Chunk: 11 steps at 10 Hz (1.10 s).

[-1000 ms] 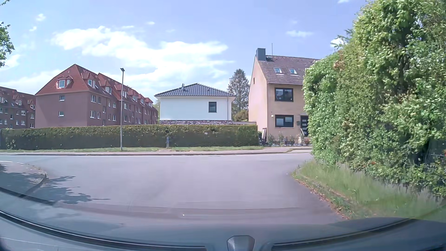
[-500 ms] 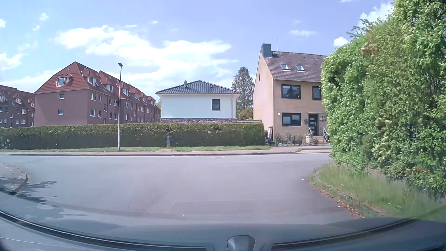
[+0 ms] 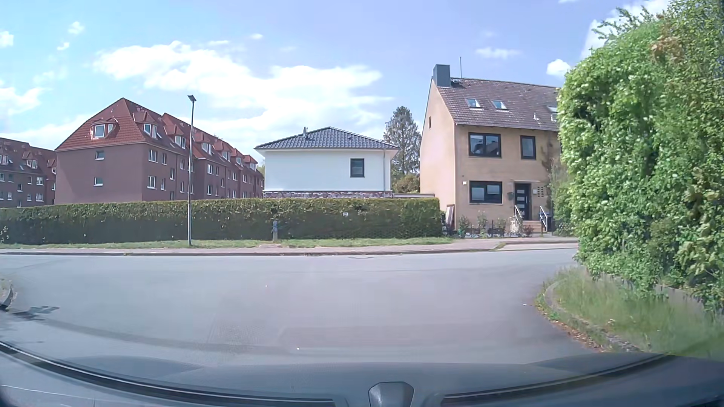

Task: Follow the waypoints while adhering to traffic rules and regulations

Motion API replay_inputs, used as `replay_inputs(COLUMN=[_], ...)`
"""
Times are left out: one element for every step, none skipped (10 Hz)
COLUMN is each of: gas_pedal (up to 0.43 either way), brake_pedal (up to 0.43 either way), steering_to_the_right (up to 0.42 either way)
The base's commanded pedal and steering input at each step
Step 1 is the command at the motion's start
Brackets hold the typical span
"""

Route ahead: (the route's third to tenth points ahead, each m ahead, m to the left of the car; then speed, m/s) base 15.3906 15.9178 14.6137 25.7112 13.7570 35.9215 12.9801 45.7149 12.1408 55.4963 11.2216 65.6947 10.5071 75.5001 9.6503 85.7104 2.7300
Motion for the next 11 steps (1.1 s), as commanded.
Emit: replay_inputs(gas_pedal=[0.0, 0.0, 0.0, 0.0, 0.0, 0.0, 0.0, 0.0, 0.0, 0.0, 0.0], brake_pedal=[0.055, 0.073, 0.11, 0.14, 0.159, 0.165, 0.201, 0.207, 0.207, 0.201, 0.189], steering_to_the_right=[-0.052, -0.056, -0.058, -0.058, -0.06, -0.06, -0.061, -0.062, -0.062, -0.063, -0.064])
